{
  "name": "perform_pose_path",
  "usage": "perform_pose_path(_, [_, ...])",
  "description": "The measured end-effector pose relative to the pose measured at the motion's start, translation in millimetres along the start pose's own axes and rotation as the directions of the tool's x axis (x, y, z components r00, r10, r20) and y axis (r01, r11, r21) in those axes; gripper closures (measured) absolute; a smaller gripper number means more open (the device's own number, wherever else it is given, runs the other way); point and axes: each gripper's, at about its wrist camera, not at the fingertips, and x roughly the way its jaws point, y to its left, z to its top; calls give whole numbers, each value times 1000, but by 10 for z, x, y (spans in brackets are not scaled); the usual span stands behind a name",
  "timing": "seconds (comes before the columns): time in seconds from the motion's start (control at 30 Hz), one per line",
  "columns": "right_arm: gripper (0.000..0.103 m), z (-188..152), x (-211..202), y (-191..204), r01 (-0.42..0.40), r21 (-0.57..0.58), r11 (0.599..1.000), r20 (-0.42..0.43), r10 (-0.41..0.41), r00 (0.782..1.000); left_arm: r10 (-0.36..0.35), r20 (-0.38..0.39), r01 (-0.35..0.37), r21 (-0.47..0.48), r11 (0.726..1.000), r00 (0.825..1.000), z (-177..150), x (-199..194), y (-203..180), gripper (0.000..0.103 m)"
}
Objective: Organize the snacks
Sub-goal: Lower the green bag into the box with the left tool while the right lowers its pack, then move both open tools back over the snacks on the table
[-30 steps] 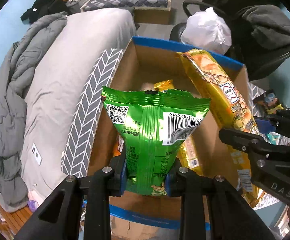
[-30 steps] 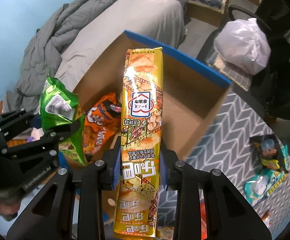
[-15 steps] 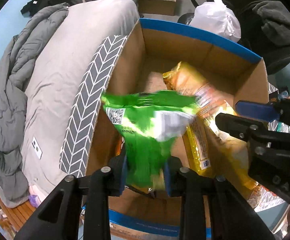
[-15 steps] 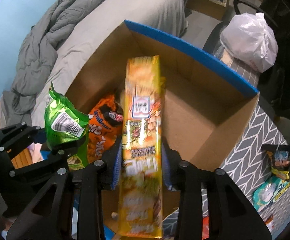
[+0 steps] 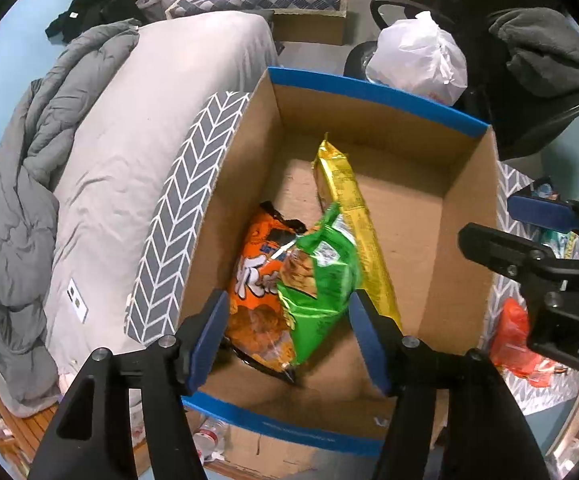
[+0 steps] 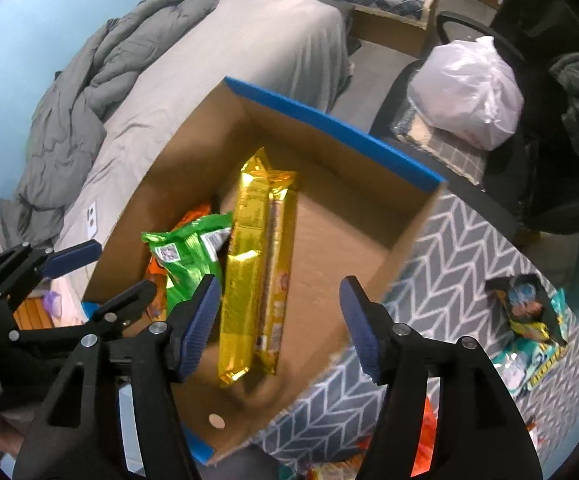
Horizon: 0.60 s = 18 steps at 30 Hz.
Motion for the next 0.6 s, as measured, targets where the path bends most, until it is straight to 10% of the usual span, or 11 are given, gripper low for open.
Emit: perform_pose_path(0.6, [31,-597,-708,-711,85,147,986,63,-95,994,-133,21,128,158,979,991,-190,-505,-847,35])
